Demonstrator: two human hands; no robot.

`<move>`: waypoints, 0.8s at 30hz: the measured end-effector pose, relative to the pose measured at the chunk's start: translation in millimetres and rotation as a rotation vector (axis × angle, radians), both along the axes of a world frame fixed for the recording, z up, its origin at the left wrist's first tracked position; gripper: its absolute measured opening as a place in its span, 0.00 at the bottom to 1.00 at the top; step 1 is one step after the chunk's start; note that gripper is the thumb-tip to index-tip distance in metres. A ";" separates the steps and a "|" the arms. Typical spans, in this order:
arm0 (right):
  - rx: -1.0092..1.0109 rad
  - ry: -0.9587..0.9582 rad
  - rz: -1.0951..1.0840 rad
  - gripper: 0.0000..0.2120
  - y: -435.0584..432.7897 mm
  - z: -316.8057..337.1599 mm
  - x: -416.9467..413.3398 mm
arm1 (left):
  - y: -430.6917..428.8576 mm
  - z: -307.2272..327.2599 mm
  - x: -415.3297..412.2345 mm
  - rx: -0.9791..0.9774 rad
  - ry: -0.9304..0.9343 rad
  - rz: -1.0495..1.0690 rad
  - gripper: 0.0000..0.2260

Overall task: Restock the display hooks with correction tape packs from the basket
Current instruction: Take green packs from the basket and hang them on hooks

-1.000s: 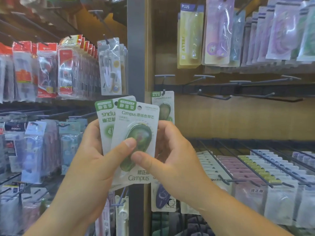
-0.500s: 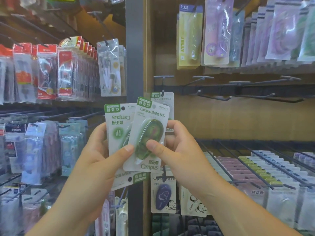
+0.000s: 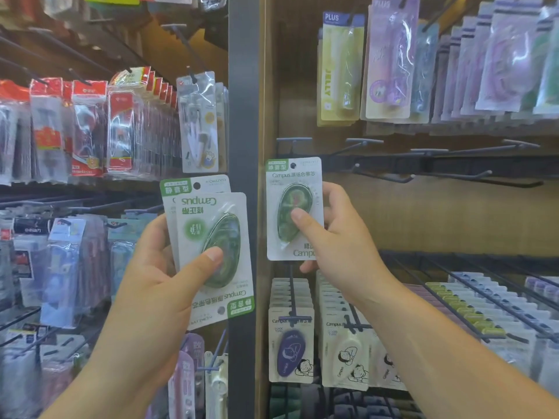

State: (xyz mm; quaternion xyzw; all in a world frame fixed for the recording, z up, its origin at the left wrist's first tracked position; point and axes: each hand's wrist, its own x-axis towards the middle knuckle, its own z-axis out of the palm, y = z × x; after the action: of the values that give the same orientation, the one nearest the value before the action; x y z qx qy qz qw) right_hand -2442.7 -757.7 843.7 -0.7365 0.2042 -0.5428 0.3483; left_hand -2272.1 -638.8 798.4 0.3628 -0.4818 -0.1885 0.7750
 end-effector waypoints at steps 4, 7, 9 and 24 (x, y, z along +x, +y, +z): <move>0.028 0.005 -0.041 0.13 -12.0 1.2 4.2 | -0.1 -0.4 1.1 0.003 -0.001 -0.002 0.21; 0.082 0.046 -0.083 0.12 -27.7 3.7 11.1 | -0.4 -1.3 1.1 0.002 0.005 -0.013 0.20; 0.096 0.090 -0.129 0.11 -40.9 5.3 17.3 | -0.2 -2.2 0.9 0.001 0.007 -0.017 0.20; -0.020 0.442 -0.603 0.23 -76.6 23.9 25.0 | 4.8 -2.0 -3.1 0.012 0.034 0.001 0.19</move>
State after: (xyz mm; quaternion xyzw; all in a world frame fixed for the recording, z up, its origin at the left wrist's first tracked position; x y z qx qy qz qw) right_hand -2417.7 -834.3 867.5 -0.7458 0.4770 -0.4510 0.1133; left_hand -2275.2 -634.0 796.4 0.3647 -0.4673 -0.1972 0.7809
